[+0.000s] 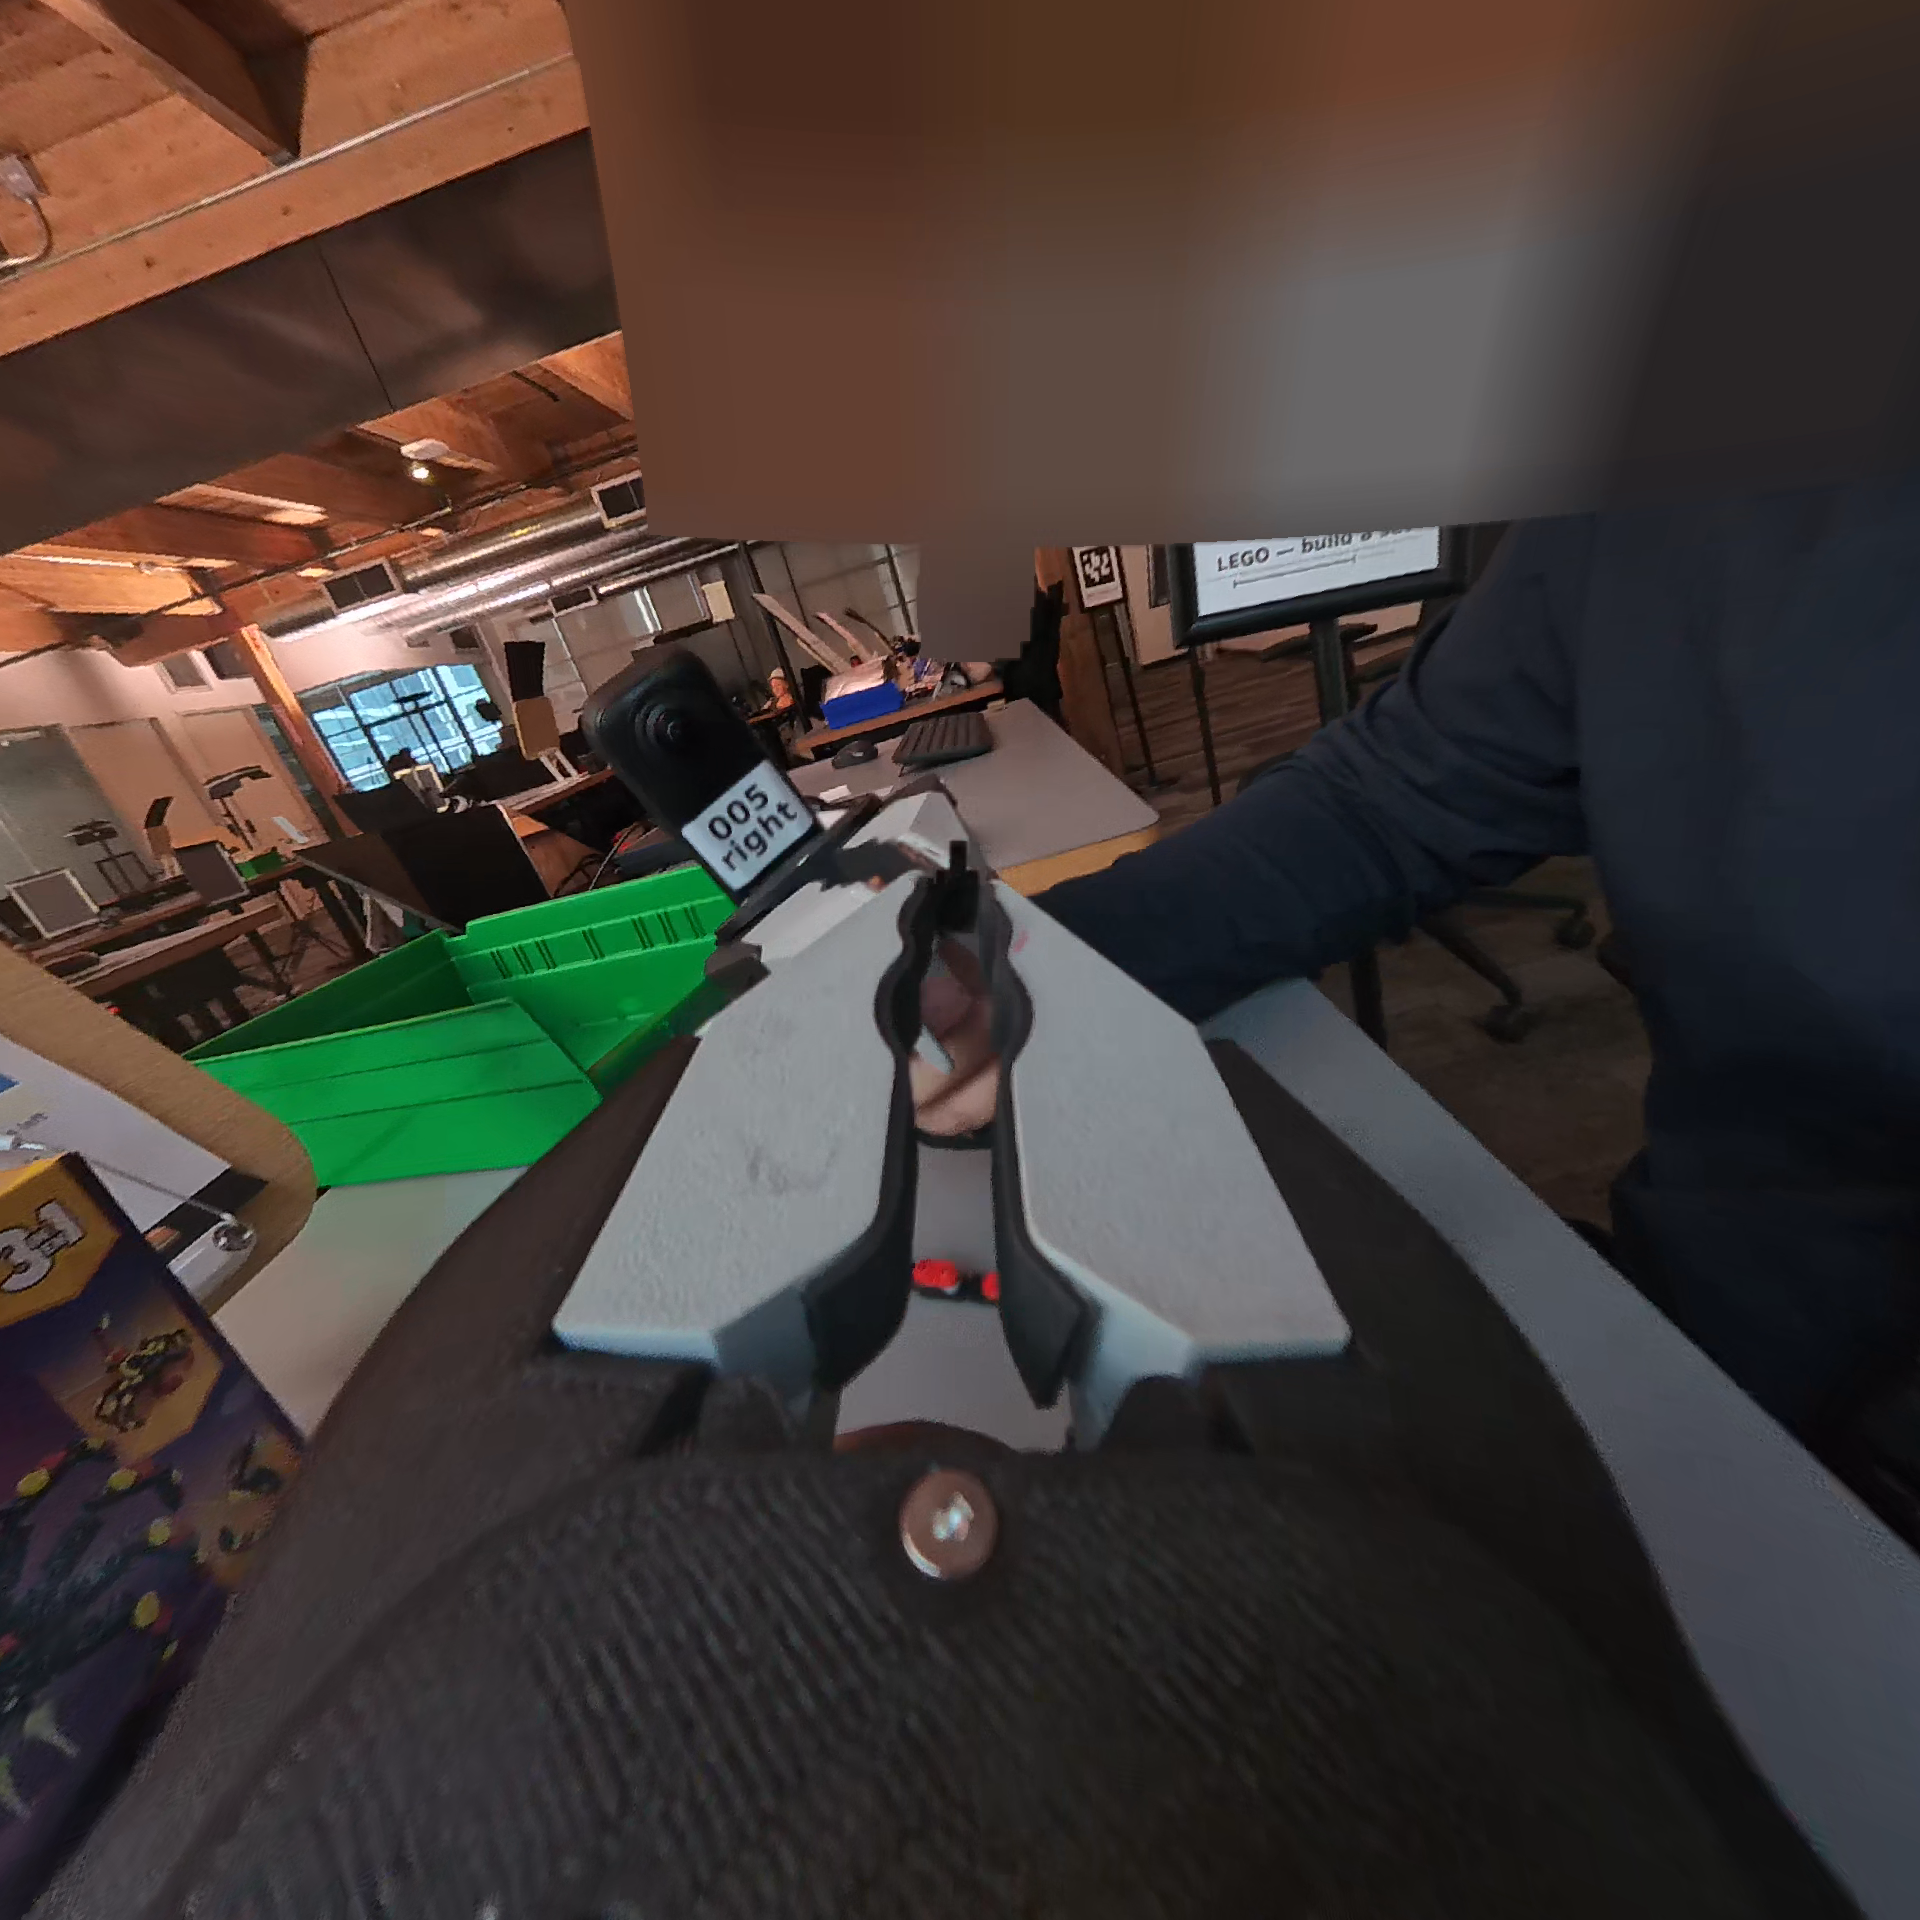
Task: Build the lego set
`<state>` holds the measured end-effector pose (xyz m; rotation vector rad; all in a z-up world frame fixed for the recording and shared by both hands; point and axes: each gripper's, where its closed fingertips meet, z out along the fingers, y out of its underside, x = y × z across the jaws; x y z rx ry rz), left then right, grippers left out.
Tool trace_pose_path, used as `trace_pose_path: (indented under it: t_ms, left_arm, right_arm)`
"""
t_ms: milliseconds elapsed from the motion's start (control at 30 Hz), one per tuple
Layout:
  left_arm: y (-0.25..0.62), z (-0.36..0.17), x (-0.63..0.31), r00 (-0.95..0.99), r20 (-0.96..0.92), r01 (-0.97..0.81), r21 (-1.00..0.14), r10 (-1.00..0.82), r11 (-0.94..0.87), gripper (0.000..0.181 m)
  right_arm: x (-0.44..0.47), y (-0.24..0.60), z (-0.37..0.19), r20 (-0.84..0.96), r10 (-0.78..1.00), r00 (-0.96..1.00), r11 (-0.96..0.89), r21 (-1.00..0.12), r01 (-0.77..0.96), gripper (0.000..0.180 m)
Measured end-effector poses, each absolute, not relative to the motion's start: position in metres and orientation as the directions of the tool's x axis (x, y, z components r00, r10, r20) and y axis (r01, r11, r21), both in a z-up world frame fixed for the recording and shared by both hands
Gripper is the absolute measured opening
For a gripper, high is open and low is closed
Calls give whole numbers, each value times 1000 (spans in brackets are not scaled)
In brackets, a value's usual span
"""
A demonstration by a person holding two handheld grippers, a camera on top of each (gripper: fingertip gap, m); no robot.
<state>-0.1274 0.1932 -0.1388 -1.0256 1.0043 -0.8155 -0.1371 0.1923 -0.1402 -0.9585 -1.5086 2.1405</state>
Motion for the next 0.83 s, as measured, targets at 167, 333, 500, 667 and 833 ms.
trace_pose_path:
  t_ms: [167,333,500,667,833]
  left_arm:
    - [204,-155,-135,357,-268,8,-957,-895,289,6]
    - [216,-172,-138,384,-268,-91,-963,-884,253,5]
    - [228,-189,-142,410,-227,-169,-971,-883,171,6]
    - [238,-203,-152,430,-150,-237,-970,-890,49,29]
    - [230,-247,-179,387,-85,-526,-838,-918,-144,26]
  right_arm:
    - [-145,203,-156,-328,704,-630,-315,-939,136,4]
    - [-148,215,-171,-343,749,-567,-282,-939,197,4]
    - [-150,227,-187,-367,786,-497,-264,-927,266,4]
    - [-153,248,-213,-365,857,-364,-225,-900,373,4]
    - [-153,267,-265,-259,949,-181,-103,-796,597,5]
